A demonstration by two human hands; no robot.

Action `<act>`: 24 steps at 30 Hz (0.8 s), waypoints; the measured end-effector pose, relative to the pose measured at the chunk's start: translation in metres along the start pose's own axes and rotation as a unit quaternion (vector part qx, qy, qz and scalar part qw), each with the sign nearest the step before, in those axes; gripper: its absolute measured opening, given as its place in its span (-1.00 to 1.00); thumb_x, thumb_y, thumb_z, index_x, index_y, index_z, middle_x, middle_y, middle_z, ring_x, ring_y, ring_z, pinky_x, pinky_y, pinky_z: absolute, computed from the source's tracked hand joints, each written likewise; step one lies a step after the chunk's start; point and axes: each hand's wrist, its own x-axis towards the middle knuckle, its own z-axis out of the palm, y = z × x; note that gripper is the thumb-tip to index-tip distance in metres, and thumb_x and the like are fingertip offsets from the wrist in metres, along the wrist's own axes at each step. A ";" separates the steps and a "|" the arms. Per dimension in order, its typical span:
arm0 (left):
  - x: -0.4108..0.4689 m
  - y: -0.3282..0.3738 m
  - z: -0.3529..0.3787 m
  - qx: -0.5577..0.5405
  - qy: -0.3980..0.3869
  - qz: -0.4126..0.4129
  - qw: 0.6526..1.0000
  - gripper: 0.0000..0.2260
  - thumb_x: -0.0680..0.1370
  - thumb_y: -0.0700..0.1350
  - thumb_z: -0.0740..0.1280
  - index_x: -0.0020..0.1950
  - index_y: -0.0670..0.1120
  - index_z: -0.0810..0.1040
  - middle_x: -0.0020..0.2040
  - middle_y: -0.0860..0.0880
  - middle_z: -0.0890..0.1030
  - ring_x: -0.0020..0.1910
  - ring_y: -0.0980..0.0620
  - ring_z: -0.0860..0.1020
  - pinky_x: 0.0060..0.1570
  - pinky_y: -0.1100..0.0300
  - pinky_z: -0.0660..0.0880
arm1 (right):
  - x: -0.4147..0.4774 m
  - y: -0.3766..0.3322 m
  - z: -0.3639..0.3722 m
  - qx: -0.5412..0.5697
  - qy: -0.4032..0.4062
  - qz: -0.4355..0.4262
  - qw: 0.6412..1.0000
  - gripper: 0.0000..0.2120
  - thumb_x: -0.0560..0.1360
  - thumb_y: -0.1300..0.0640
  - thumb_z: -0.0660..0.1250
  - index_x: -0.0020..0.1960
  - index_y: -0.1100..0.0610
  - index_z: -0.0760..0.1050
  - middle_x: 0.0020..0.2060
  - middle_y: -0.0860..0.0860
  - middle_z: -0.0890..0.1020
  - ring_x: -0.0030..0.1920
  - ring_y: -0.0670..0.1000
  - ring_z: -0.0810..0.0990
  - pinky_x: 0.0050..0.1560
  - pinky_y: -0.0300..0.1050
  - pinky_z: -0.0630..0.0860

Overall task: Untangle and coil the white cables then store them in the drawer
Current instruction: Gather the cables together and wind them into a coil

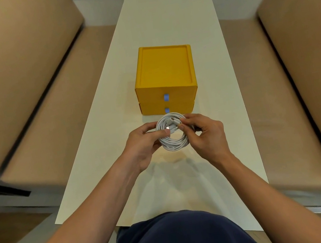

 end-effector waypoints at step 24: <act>-0.002 -0.003 -0.005 -0.099 -0.100 -0.050 0.989 -0.55 0.44 -0.31 0.51 0.31 -0.17 0.52 0.07 -0.24 0.71 0.00 -0.14 0.70 0.01 0.04 0.68 | -0.002 0.006 0.001 0.021 0.007 -0.008 1.000 -0.84 0.52 0.20 0.50 0.09 0.22 0.71 0.05 0.04 0.74 -0.07 -0.03 0.71 -0.05 -0.21 0.63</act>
